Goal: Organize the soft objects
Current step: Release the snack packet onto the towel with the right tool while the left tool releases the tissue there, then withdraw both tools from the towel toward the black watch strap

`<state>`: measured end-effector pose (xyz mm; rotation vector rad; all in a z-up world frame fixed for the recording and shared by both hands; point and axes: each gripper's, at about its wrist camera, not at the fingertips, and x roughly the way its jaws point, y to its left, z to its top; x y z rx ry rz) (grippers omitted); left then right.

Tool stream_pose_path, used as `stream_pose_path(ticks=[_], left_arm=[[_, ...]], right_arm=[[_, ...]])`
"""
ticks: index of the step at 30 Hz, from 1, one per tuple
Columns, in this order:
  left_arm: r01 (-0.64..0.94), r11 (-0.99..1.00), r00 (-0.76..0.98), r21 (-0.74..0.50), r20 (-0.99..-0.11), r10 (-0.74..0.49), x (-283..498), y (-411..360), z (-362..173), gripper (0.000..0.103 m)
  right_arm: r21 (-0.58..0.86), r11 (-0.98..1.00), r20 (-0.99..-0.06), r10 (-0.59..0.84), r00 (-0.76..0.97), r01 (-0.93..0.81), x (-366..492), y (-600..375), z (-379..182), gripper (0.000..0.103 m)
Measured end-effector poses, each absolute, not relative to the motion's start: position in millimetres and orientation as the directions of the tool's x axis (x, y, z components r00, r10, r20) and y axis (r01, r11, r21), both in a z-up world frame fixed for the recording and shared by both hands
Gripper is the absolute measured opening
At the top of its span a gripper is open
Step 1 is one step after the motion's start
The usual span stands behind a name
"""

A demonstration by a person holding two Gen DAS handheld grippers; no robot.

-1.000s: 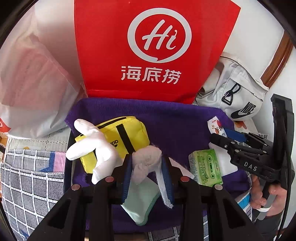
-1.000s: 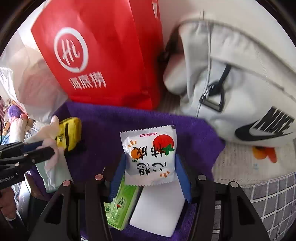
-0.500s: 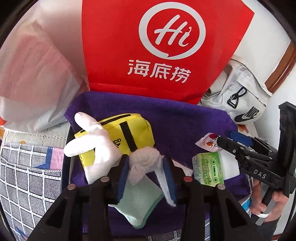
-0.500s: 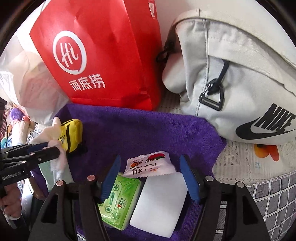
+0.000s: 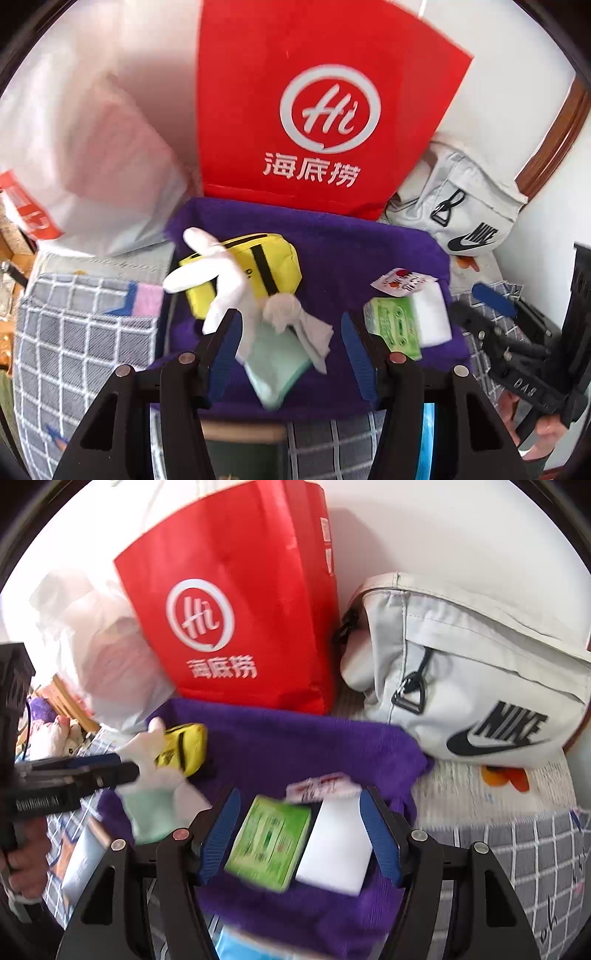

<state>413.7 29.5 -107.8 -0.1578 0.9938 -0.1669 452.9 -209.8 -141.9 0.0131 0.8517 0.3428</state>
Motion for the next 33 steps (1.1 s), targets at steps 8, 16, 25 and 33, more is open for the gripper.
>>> stream_pose_path(ticks=[8, 16, 25, 33], left_arm=[[0.009, 0.973, 0.555, -0.232, -0.808, -0.198, 344.7, 54.9, -88.0, 0.054], [-0.036, 0.961, 0.551, -0.273, -0.808, -0.209, 278.2, 72.1, -95.3, 0.054], [-0.040, 0.957, 0.539, -0.287, -0.813, -0.221, 224.6, 73.5, -115.9, 0.054], [-0.040, 0.954, 0.534, -0.299, -0.813, -0.232, 189.7, 81.9, -137.1, 0.054]], right_arm=[[0.162, 0.935, -0.725, 0.329, 0.605, -0.315, 365.9, -211.5, -129.5, 0.067], [0.198, 0.919, -0.724, 0.372, 0.581, -0.342, 267.1, -211.0, -142.3, 0.060], [0.222, 0.901, -0.737, 0.405, 0.540, -0.372, 187.1, -207.0, -162.3, 0.044], [0.118, 0.892, -0.787, 0.352, 0.507, -0.437, 164.2, -179.1, -195.4, 0.044]])
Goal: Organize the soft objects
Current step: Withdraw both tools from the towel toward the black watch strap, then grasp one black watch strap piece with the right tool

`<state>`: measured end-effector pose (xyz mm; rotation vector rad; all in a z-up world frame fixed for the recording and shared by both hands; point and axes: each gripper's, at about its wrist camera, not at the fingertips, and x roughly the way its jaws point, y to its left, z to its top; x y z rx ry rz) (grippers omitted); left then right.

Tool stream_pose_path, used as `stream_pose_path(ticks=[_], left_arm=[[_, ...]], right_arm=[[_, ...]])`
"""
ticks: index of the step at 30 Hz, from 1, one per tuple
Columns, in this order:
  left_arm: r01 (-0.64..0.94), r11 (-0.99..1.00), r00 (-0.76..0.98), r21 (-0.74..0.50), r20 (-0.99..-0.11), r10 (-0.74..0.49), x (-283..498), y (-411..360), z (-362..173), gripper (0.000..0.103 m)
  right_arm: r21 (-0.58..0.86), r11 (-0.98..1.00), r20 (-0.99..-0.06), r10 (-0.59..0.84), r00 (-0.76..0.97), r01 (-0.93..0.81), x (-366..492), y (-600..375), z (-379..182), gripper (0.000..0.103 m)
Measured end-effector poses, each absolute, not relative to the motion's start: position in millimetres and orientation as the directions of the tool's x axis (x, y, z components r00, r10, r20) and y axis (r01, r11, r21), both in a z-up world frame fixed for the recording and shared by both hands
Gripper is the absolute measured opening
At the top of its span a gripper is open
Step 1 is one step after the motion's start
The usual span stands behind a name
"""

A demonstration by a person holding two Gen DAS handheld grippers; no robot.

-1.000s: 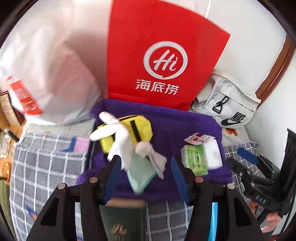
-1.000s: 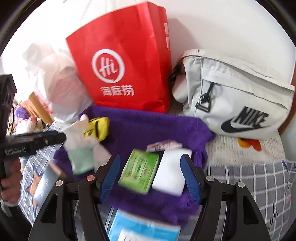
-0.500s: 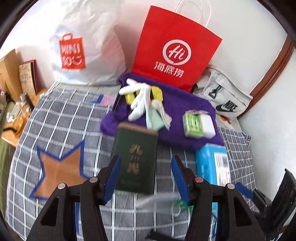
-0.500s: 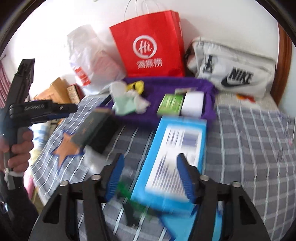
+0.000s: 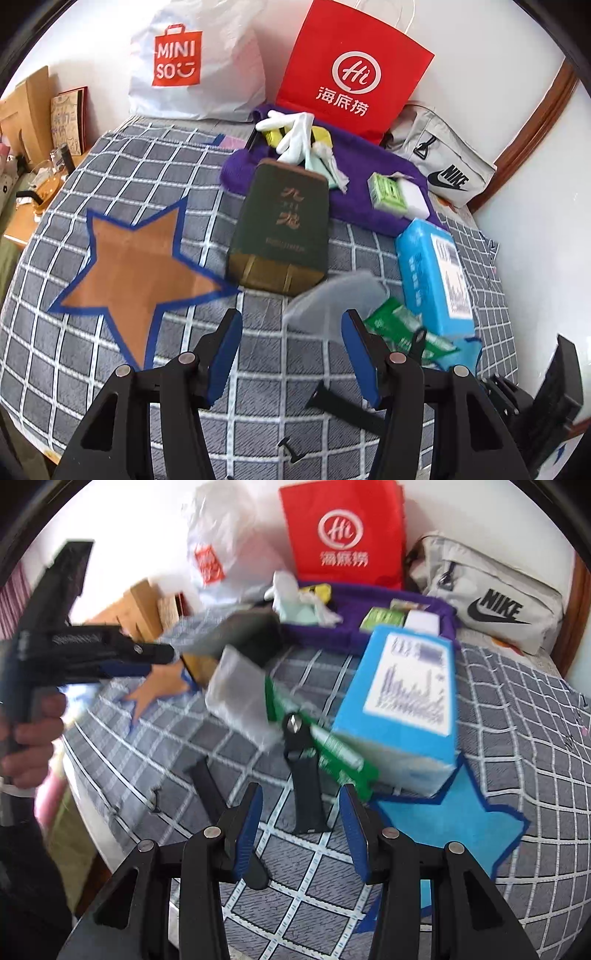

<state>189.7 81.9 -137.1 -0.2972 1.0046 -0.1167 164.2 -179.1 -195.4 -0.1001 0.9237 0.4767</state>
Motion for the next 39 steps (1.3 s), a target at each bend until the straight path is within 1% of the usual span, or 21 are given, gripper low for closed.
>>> stream_pose_path(ticks=[8, 12, 13, 14, 15, 16, 28, 33, 39], left_arm=[[-0.047, 0.954, 0.525, -0.297, -0.819, -0.229, 169.8, 96.1, -157.2, 0.054], [-0.046, 0.952, 0.524, -0.304, -0.819, -0.236, 168.6, 99.0, -161.4, 0.054], [-0.046, 0.952, 0.522, -0.303, -0.820, -0.236, 168.4, 98.8, -162.7, 0.054], [-0.045, 0.952, 0.519, -0.301, -0.822, -0.235, 168.4, 98.3, -163.8, 0.054], [-0.045, 0.953, 0.515, -0.300, -0.824, -0.235, 168.3, 97.8, -165.0, 0.054], [-0.044, 0.953, 0.510, -0.299, -0.827, -0.236, 168.8, 97.6, -166.5, 0.054], [-0.035, 0.958, 0.491, -0.284, -0.840, -0.231, 156.0, 86.7, -173.8, 0.054], [-0.009, 0.958, 0.463, -0.287, -0.850, -0.251, 146.9, 75.0, -182.5, 0.054], [-0.005, 0.961, 0.438, -0.277, -0.865, -0.247, 140.6, 67.5, -189.4, 0.054]], right_arm=[[-0.008, 0.894, -0.821, 0.250, 0.513, -0.449, 179.0, -156.1, -227.6, 0.044], [0.006, 0.895, -0.823, 0.258, 0.505, -0.447, 188.3, -151.2, -234.2, 0.044], [0.004, 0.898, -0.819, 0.256, 0.514, -0.441, 190.0, -150.0, -235.6, 0.042], [0.003, 0.899, -0.816, 0.256, 0.519, -0.438, 191.4, -149.2, -235.8, 0.037], [0.003, 0.900, -0.811, 0.257, 0.526, -0.436, 192.0, -148.7, -235.8, 0.027], [0.007, 0.901, -0.807, 0.261, 0.530, -0.433, 192.0, -149.2, -235.5, 0.021], [0.100, 0.897, -0.772, 0.342, 0.535, -0.429, 160.4, -164.6, -217.0, 0.020], [0.124, 0.895, -0.760, 0.364, 0.539, -0.429, 142.7, -170.7, -214.4, 0.020], [0.236, 0.853, -0.726, 0.473, 0.499, -0.466, 124.9, -178.0, -212.7, 0.020]])
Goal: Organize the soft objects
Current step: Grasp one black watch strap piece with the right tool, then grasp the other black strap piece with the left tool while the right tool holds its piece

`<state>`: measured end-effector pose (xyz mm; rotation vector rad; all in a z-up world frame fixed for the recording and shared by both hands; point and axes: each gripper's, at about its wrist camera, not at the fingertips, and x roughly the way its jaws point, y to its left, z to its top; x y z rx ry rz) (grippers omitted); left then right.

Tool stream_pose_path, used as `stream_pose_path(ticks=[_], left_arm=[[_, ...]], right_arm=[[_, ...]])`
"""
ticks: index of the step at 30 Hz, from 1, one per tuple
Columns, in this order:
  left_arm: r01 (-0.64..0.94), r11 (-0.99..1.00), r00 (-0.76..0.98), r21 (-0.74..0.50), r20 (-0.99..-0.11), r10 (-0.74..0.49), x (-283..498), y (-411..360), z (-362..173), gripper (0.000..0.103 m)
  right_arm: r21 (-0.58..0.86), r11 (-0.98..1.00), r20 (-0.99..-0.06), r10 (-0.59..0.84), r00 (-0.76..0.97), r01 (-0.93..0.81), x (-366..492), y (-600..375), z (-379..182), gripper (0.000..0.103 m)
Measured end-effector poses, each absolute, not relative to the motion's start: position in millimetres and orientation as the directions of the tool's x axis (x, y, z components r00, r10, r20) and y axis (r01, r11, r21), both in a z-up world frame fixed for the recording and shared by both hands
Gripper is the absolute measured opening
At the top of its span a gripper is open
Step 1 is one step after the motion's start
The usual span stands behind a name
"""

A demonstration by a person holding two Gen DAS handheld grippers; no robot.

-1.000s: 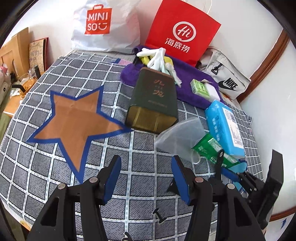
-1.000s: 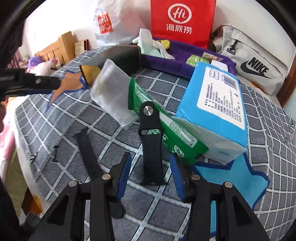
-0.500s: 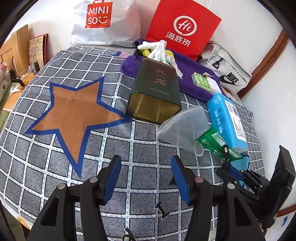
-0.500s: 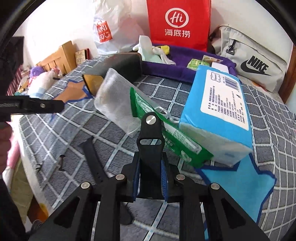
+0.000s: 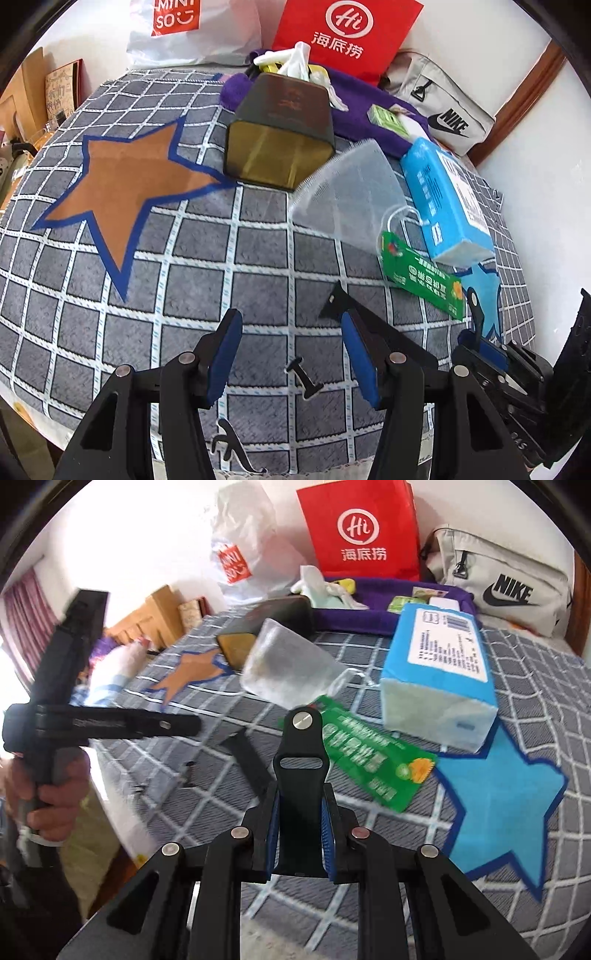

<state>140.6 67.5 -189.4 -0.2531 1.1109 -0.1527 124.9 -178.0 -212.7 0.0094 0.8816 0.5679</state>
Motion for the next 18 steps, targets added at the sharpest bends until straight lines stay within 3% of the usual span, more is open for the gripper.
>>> stream_pose_path(ticks=[6, 14, 18], left_arm=[[0.009, 0.958, 0.414, -0.285, -0.871, -0.263, 136.4, 57.0, -193.2, 0.054], [0.080, 0.937, 0.351, -0.341, -0.870, -0.347, 130.1, 25.3, -205.4, 0.054], [0.089, 0.964, 0.365, -0.252, -0.892, -0.267, 133.7, -1.1, -204.9, 0.058]], right_arm=[[0.239, 0.851, -0.707, 0.482, 0.517, -0.467, 115.0, -185.6, -204.7, 0.020], [0.214, 0.910, -0.722, 0.392, 0.570, -0.356, 119.1, -225.4, -210.2, 0.020], [0.221, 0.925, -0.718, 0.369, 0.590, -0.309, 119.0, -247.5, -211.8, 0.020]])
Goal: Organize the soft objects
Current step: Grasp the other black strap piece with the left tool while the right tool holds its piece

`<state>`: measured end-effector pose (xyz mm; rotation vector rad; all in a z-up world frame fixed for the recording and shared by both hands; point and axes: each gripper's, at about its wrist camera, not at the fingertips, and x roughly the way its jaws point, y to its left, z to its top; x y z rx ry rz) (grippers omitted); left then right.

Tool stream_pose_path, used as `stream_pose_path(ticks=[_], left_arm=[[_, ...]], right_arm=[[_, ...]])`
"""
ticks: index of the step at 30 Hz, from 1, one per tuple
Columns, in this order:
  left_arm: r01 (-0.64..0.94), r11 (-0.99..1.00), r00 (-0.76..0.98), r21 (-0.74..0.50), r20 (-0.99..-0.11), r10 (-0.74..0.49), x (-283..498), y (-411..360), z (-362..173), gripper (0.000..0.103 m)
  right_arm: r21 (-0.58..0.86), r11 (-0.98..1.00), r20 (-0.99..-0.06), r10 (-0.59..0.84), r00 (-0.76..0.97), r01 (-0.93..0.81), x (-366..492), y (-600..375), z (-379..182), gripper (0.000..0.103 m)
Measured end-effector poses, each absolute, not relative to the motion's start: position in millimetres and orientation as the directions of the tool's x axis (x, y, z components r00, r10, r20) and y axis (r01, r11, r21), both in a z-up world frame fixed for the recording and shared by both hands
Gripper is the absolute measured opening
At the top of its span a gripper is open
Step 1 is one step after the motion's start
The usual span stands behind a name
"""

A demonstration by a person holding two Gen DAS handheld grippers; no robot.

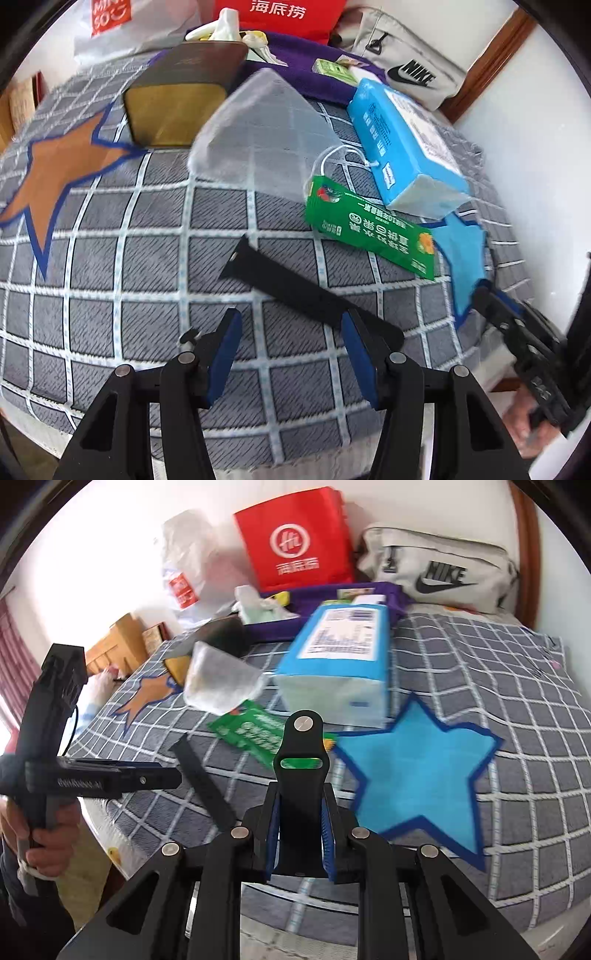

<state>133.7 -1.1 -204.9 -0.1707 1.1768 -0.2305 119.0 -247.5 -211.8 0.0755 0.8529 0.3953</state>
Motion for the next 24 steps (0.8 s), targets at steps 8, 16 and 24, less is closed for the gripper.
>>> stream_pose_path(ticks=[8, 16, 24], left_arm=[[0.053, 0.994, 0.416, -0.096, -0.903, -0.110, 150.2, -37.0, -205.8, 0.064], [0.123, 0.992, 0.456, 0.006, -0.888, -0.051, 144.5, -44.9, -207.0, 0.057], [0.055, 0.995, 0.410, -0.080, -0.907, -0.096, 136.0, -3.2, -202.7, 0.029]], right_arm=[[0.218, 0.933, -0.710, 0.353, 0.609, -0.287, 117.8, -268.0, -213.1, 0.020], [0.225, 0.929, -0.721, 0.361, 0.591, -0.293, 123.7, -264.6, -222.8, 0.020], [0.247, 0.919, -0.711, 0.387, 0.588, -0.306, 121.3, -257.9, -227.9, 0.020]])
